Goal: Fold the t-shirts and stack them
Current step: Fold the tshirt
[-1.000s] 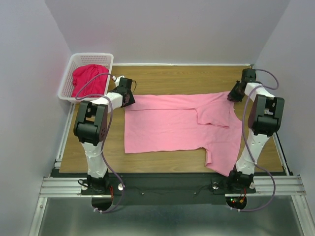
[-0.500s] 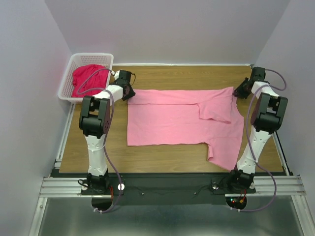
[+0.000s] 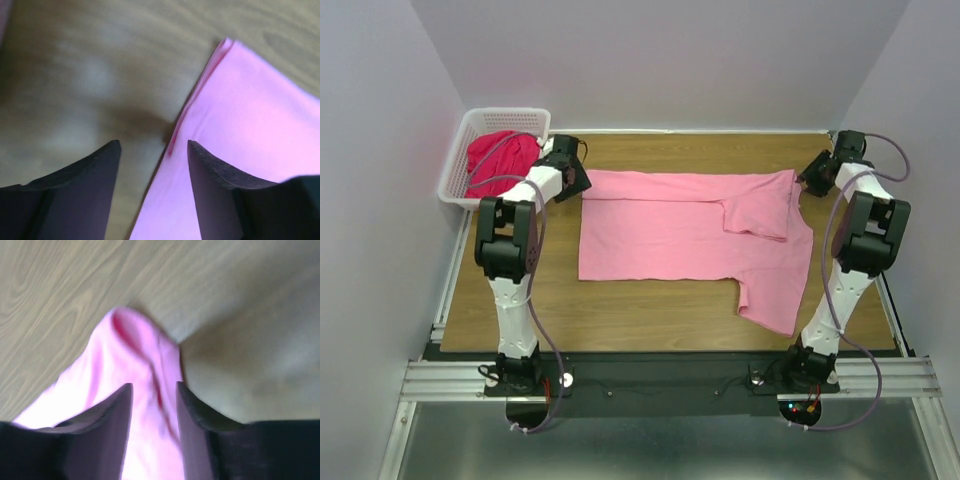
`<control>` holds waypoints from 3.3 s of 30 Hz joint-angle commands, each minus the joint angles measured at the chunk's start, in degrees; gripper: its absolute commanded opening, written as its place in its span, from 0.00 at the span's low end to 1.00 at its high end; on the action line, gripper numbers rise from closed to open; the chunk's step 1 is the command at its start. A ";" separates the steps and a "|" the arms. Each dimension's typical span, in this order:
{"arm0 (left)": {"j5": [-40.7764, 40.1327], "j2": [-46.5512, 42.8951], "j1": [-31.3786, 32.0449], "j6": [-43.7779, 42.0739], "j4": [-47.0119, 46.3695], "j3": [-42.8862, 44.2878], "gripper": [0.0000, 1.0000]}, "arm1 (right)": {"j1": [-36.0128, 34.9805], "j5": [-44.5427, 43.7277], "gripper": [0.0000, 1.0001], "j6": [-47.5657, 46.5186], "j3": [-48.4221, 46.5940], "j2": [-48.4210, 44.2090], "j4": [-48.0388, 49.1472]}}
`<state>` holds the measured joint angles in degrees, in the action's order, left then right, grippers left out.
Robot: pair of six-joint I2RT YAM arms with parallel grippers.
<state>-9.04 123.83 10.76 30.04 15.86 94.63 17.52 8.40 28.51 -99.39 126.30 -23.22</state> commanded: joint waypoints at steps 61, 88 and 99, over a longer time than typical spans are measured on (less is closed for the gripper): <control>1.04 -41.30 12.53 -0.33 1.81 -54.55 0.38 | 0.94 -22.64 0.94 -4.87 44.02 -44.92 -10.97; 3.59 -38.31 13.05 -2.09 6.99 -50.86 0.37 | 1.29 -21.76 0.93 -4.78 45.25 -43.95 -13.52; 5.35 -37.96 13.58 -2.44 7.78 -50.07 0.08 | 1.20 -21.07 0.84 -5.05 46.39 -41.84 -14.13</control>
<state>-4.71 84.33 23.92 28.32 20.23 44.14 18.39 -13.10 23.70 -54.35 83.15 -36.82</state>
